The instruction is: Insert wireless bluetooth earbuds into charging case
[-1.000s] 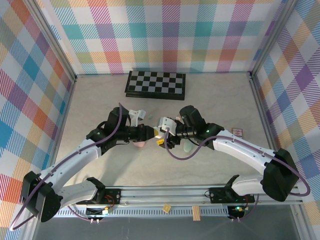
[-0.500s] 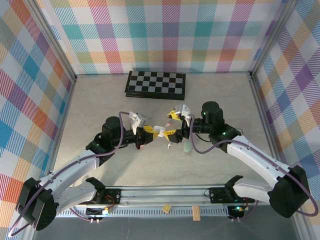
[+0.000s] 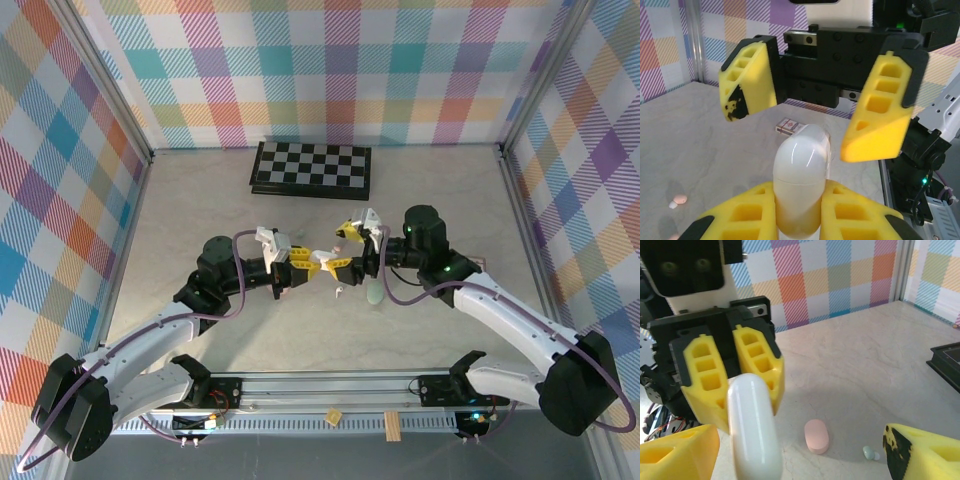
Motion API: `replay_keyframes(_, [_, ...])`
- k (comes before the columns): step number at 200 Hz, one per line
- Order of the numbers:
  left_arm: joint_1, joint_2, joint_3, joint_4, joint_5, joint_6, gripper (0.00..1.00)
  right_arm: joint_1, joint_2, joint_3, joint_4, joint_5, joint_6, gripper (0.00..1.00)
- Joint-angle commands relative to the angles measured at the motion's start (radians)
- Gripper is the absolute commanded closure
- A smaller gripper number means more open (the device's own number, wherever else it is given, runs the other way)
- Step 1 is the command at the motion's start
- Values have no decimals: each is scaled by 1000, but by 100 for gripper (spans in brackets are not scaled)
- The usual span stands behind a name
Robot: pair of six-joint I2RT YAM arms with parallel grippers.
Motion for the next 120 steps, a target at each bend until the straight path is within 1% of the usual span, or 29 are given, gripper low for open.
replay_keyframes(1, [-13,-21,-23,64,37,24,98,-6,0,8,44,49,34,16])
replay_keyframes(11, [-13,-27,-29,72,39,23,100,-6,-3,13,42,78,46,16])
replay_keyframes(29, [-13,-28,-42,96,65,29,100,-12,-8,24,53,116,84,17])
replay_keyframes(53, [-13,-23,-80,198,66,11,100,-30,-7,43,69,124,154,18])
replay_keyframes(73, [-13,-19,-117,296,23,-19,100,-43,-11,54,72,98,194,18])
replay_keyframes(85, [-13,-2,-140,379,-12,-61,100,-46,-20,54,68,77,205,18])
replay_keyframes(97, [-13,20,-169,468,-24,-88,100,-50,-30,54,64,73,226,18])
replay_keyframes(120, [-13,48,-231,635,-82,-116,100,-68,-49,63,33,60,271,18])
